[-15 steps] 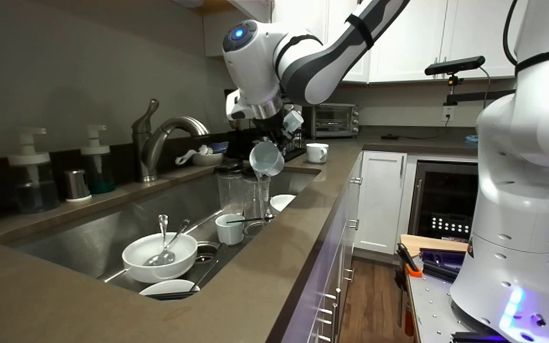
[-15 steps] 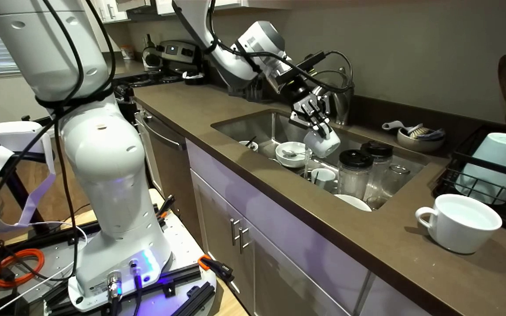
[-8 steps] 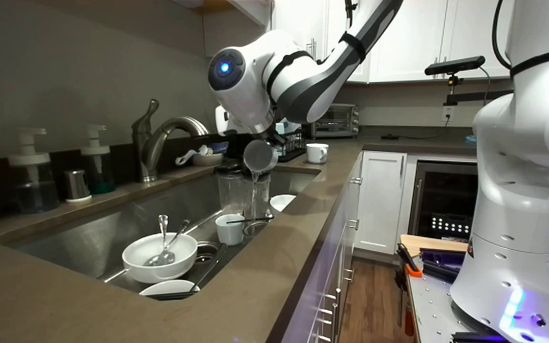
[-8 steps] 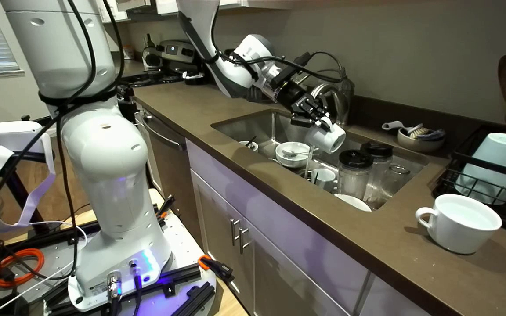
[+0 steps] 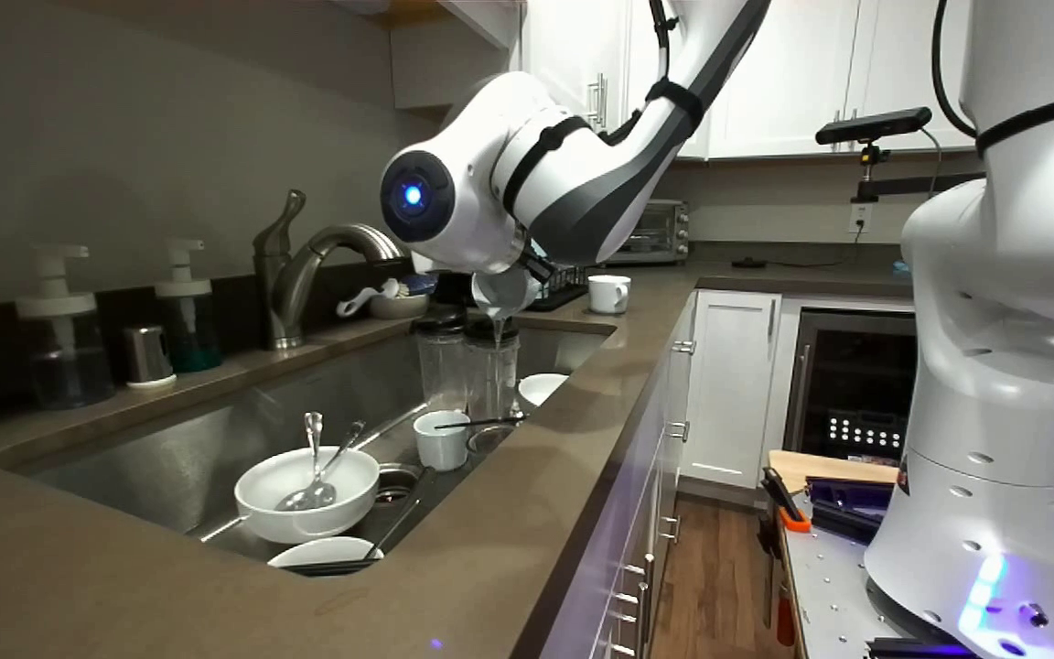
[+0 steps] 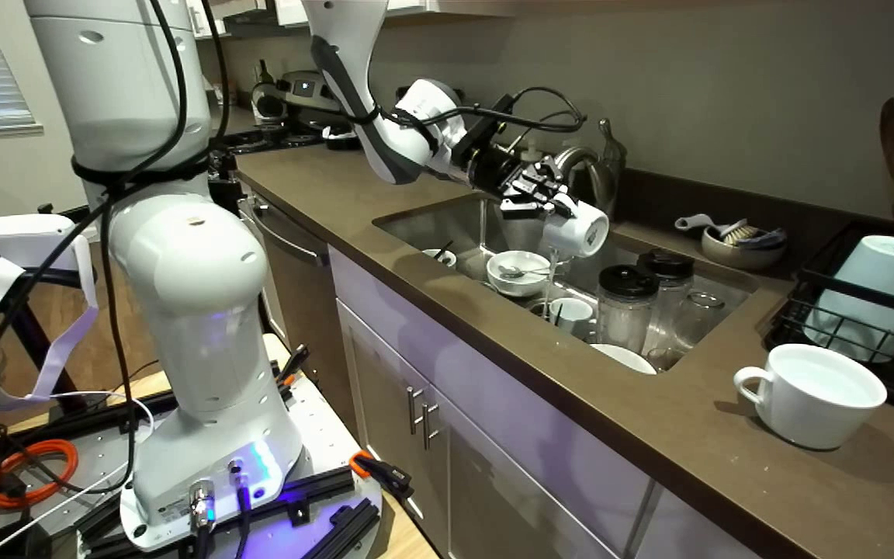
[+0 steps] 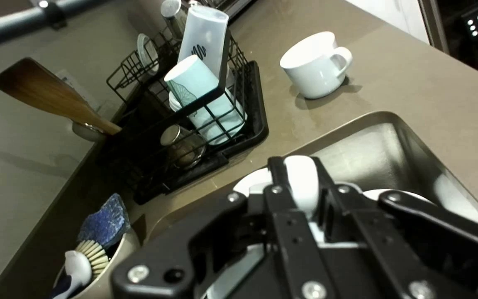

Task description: Pick up the white mug on the left and pour the liquid inside it into the sink then set it down on the left side of the counter

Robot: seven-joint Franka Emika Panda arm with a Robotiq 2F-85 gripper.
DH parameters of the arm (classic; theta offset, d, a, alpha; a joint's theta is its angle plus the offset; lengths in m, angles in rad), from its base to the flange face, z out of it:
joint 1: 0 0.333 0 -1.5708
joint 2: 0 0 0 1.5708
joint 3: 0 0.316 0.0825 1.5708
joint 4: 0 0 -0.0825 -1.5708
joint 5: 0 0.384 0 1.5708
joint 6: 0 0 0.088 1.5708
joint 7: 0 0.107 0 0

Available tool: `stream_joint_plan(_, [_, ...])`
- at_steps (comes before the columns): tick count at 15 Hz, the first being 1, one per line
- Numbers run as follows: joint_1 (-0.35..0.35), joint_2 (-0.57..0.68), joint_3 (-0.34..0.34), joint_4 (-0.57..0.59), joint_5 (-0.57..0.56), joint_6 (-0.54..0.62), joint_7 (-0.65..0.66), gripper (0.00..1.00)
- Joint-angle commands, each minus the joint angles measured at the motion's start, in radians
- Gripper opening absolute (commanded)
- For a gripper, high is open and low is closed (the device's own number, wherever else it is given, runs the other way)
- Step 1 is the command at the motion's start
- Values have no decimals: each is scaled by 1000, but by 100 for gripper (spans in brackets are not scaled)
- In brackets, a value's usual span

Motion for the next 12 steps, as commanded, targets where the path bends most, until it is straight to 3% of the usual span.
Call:
stream_joint_plan(1, [20,31,19,9,-34,-114,90,4])
stream_joint_plan(12, [61,86,63,9,-33,-239,217,4])
